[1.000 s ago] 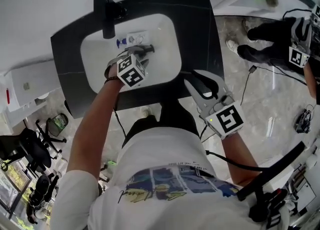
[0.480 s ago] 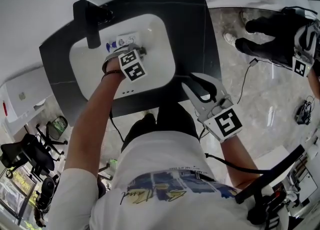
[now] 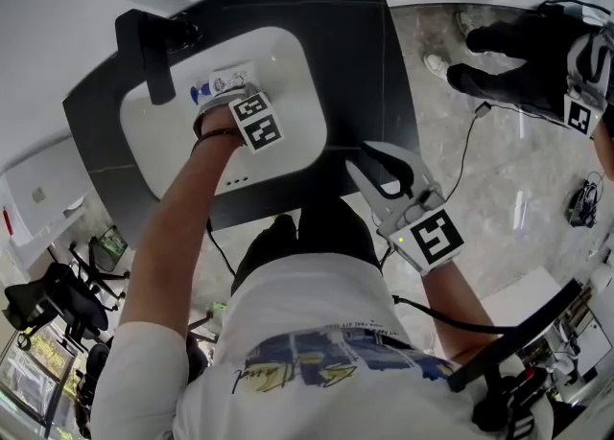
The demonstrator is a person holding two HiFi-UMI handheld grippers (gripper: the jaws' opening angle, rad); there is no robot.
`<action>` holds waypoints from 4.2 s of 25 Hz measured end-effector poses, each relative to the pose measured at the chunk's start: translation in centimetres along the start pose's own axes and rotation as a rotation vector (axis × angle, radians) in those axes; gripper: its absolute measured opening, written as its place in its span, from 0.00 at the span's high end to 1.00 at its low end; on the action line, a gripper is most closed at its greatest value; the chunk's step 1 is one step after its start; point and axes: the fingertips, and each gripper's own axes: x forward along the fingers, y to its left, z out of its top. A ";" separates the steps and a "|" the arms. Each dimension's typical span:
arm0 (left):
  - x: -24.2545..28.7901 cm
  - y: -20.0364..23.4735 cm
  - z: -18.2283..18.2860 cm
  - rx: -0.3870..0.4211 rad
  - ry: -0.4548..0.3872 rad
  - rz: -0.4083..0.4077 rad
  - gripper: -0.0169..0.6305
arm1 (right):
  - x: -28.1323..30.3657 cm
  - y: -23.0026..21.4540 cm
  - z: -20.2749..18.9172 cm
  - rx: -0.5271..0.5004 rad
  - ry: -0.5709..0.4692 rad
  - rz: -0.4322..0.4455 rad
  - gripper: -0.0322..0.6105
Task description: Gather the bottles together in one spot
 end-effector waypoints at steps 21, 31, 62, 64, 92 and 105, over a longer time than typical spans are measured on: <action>-6.4 -0.6 -0.5 -0.167 -0.333 0.186 0.84 | 1.4 1.9 0.9 -0.060 0.007 0.081 0.80; -11.9 0.3 -1.0 -0.510 -0.619 0.263 0.84 | 1.8 3.8 1.4 -0.108 0.011 0.130 0.80; -29.7 13.9 -17.1 -1.251 -0.977 0.876 0.84 | 1.8 5.9 2.7 -0.207 0.063 0.199 0.80; -29.8 14.9 -17.3 -1.274 -0.984 0.899 0.84 | 1.8 5.3 2.9 -0.207 0.064 0.197 0.80; -27.8 20.1 -17.4 -1.332 -1.077 1.058 0.72 | 1.9 1.1 1.6 -0.173 0.128 0.166 0.80; -27.5 19.5 -15.7 -1.165 -1.091 1.028 0.53 | 1.8 3.4 1.1 -0.181 0.133 0.162 0.80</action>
